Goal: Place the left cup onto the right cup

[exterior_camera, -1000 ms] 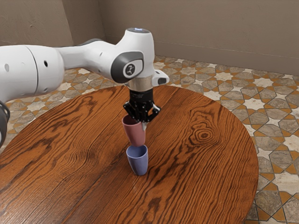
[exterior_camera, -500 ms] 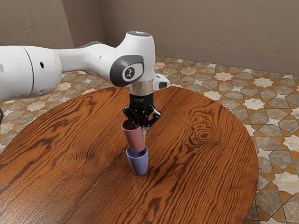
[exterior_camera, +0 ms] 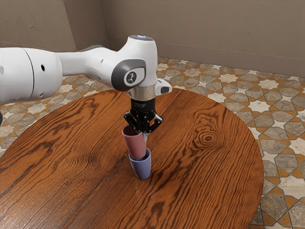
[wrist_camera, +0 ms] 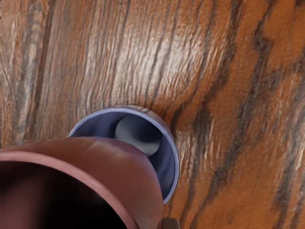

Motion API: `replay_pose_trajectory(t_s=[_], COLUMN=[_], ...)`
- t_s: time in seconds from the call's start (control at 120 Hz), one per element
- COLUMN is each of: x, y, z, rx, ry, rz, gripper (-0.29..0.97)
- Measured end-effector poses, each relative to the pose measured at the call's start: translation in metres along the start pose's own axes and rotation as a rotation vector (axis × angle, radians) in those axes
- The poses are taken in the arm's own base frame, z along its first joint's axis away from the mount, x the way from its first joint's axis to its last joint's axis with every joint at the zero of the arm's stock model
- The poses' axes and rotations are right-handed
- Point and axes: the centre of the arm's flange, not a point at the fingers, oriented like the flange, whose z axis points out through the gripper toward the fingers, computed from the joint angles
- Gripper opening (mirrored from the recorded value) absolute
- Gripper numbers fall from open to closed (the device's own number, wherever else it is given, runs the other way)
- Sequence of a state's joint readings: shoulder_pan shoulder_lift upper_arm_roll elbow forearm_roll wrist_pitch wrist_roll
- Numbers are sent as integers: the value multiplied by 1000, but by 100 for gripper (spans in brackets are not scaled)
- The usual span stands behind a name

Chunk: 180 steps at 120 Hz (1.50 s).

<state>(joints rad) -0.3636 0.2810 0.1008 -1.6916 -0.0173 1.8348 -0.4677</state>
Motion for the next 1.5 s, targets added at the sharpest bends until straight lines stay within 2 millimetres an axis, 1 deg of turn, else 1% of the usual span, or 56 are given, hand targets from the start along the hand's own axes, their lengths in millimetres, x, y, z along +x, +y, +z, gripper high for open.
replay_pose_trajectory(t_s=[0.225,0.533,0.925,1.35,1.375,1.4,1.5], x=[1,2,7,10,10,10,10], y=[2,6,9,9,9,9,10], z=[7,10,25,30,30,30,31], rx=[2,2,7,5,4,4,2], ry=[-2,0,-2,6,6,6,3], rz=[-6,-9,-18,-25,-25,-25,-26], gripper=[-11,-10,-10,-10,-9,-5,18])
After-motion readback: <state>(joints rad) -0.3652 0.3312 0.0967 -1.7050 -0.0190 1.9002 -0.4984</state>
